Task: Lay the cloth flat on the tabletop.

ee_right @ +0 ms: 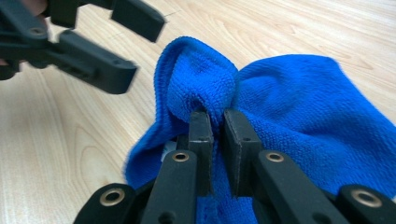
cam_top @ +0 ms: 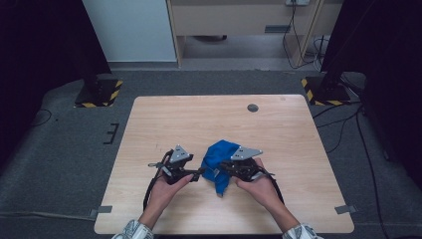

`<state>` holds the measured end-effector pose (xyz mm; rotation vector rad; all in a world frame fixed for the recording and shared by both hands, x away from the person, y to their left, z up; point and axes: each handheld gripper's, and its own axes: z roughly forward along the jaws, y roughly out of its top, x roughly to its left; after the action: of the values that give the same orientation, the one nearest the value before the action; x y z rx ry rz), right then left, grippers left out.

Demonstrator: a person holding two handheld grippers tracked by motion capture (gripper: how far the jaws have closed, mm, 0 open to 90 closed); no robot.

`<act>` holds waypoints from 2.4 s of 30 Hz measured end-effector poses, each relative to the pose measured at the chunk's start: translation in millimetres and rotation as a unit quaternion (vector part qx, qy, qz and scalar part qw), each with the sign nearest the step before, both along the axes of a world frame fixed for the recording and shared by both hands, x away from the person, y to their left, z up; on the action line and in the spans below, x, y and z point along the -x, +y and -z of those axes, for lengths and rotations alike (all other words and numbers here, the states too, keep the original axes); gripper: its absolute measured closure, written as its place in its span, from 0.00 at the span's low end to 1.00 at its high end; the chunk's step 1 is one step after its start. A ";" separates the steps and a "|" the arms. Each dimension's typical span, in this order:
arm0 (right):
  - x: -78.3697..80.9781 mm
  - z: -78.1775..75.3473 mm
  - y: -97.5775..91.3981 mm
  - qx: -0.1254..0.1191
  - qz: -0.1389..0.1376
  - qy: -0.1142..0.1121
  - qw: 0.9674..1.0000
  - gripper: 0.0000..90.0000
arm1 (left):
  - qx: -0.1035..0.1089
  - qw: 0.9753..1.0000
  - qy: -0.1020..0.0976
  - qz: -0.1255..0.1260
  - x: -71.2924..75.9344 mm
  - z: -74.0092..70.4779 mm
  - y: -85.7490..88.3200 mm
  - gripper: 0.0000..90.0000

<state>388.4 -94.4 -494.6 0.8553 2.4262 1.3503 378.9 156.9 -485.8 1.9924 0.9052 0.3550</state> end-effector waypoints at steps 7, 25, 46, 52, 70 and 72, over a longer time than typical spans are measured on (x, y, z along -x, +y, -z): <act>3.8 2.9 7.5 0.006 -0.011 -0.001 1.000 0.95 | -0.008 1.000 -0.013 0.015 -0.6 -1.9 -9.4 0.47; 5.2 4.3 11.9 -0.004 -0.009 0.011 1.000 0.75 | 0.007 0.999 -0.005 0.045 -5.7 -2.1 -6.1 0.94; -15.4 3.4 -35.6 0.000 0.084 0.000 0.996 0.65 | -0.041 0.994 0.021 -0.101 -22.8 21.1 55.1 0.91; -20.4 13.1 -40.3 0.006 0.091 0.022 0.996 0.69 | -0.048 0.993 0.040 -0.102 -25.2 28.5 58.7 0.90; -21.3 39.6 -2.3 0.049 0.057 0.046 0.996 0.82 | -0.069 0.995 0.051 -0.059 -20.5 37.2 36.4 0.89; -22.1 39.6 -3.4 0.051 0.055 0.045 0.996 0.86 | -0.070 0.995 0.051 -0.058 -20.2 37.6 35.6 0.89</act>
<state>410.4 -97.8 -534.2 1.0273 2.4514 1.1632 399.1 192.5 -523.4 2.1068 1.0888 0.3936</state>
